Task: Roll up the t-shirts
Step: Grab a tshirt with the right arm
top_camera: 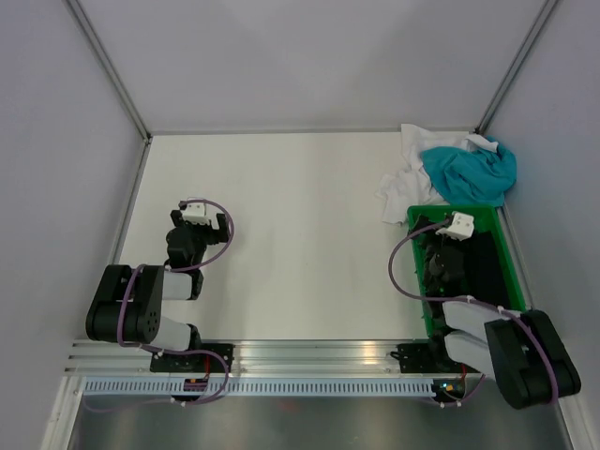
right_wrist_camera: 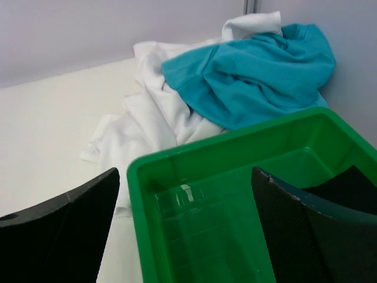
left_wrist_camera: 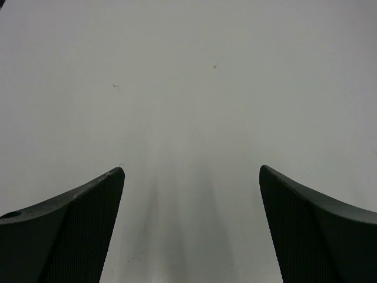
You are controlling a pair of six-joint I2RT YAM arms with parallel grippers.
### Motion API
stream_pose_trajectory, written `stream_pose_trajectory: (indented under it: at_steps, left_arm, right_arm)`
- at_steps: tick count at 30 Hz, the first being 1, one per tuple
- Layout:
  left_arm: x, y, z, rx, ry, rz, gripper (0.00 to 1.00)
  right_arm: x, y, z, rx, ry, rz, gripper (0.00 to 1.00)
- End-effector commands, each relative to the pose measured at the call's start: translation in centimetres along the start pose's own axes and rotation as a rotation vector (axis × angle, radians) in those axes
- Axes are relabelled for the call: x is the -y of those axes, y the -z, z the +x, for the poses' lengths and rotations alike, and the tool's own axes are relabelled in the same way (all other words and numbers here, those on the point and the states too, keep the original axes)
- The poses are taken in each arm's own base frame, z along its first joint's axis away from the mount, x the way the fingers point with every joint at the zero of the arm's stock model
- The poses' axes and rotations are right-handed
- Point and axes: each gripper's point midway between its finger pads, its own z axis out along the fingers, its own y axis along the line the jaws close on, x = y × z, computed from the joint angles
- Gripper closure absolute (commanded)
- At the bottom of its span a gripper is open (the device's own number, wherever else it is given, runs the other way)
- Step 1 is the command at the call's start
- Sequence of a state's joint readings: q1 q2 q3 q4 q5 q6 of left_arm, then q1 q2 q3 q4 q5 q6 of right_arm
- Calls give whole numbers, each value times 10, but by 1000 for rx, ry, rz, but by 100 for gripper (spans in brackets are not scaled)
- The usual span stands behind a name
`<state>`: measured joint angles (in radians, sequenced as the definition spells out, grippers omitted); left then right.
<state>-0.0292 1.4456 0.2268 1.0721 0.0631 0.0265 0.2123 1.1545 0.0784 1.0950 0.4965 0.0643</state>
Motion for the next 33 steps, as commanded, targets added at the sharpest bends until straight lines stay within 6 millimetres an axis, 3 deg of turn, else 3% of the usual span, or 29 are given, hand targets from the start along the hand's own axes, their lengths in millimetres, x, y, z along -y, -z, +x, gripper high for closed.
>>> stream_pose_trajectory:
  at_steps: [1, 4, 5, 8, 9, 10, 11, 12, 13, 14, 15, 16, 17, 18, 19, 20, 21, 22, 23, 24, 25, 27, 28, 30, 33]
  left_arm:
    - [3, -1, -17, 63, 1, 21, 0]
    - [4, -1, -16, 61, 1, 23, 0]
    - [4, -1, -17, 63, 0, 23, 0]
    - [4, -1, -20, 70, 1, 26, 0]
    - [11, -1, -15, 37, -4, 66, 0]
    - [15, -1, -14, 4, -10, 93, 0]
    - [18, -12, -44, 30, -43, 127, 0]
    - [26, -11, -57, -4, -79, 186, 0]
    - [47, 1, -36, -165, -87, 327, 0]
    - [48, -8, -70, -139, -117, 347, 0]
    - [49, -7, -75, -161, -107, 353, 0]
    - [49, 0, -62, -256, -92, 360, 0]
    - [44, -3, -73, -257, -119, 346, 0]
    - [39, -4, -72, -281, -132, 323, 0]
    - [27, -1, -59, -348, -146, 263, 0]
    - [22, 3, -50, -401, -185, 251, 0]
    - [11, 6, -45, -432, -209, 205, 0]
    - [7, 9, -42, -445, -226, 188, 0]
    - [5, 15, -33, -480, -245, 184, 0]
    - [4, 19, -30, -494, -252, 184, 0]
    - [4, 22, -27, -503, -255, 190, 0]
    - [7, 32, -20, -536, -254, 210, 0]
    - [8, 35, -17, -547, -251, 217, 0]
    - [11, 40, -16, -558, -244, 230, 0]
    - [16, 45, -17, -568, -221, 255, 0]
  right_arm:
    - [-5, -2, -58, 126, -140, 4, 2]
    - [-14, -8, -97, 137, -295, 5, 2]
    - [-24, -12, -116, 135, -299, -29, 2]
    - [-57, -23, -133, 75, -252, -170, 2]
    - [-67, -31, -150, 40, -232, -188, 2]
    - [-74, -47, -128, -60, -183, -176, 2]
    - [-73, -58, -122, -121, -148, -135, 2]
    - [-72, -69, -130, -206, -102, -88, 4]
    - [-72, -85, -93, -337, -36, -32, 15]
    - [-58, -84, -73, -445, 26, 51, 17]
    - [-61, -99, -84, -447, 27, 67, 17]
    - [-61, -109, -52, -532, 65, 77, 17]
    - [-64, -114, -40, -573, 72, 63, 17]
    - [-71, -124, -36, -613, 42, 20, 16]
    - [-69, -132, -3, -698, 50, 29, 14]
    - [-67, -138, 8, -735, 48, 37, 13]
    - [-62, -149, 6, -750, 50, 66, 12]
    - [-58, -154, 33, -808, 77, 92, 10]
    - [-55, -156, 42, -836, 97, 113, 10]
    - [-54, -167, 41, -826, 101, 129, 9]
    - [-49, -169, 60, -859, 128, 154, 9]
    - [-49, -175, 69, -882, 142, 159, 10]
    - [-50, -173, 85, -918, 151, 149, 13]
    - [-57, -171, 96, -949, 137, 111, 18]
    - [-75, -165, 112, -992, 85, 10, 39]
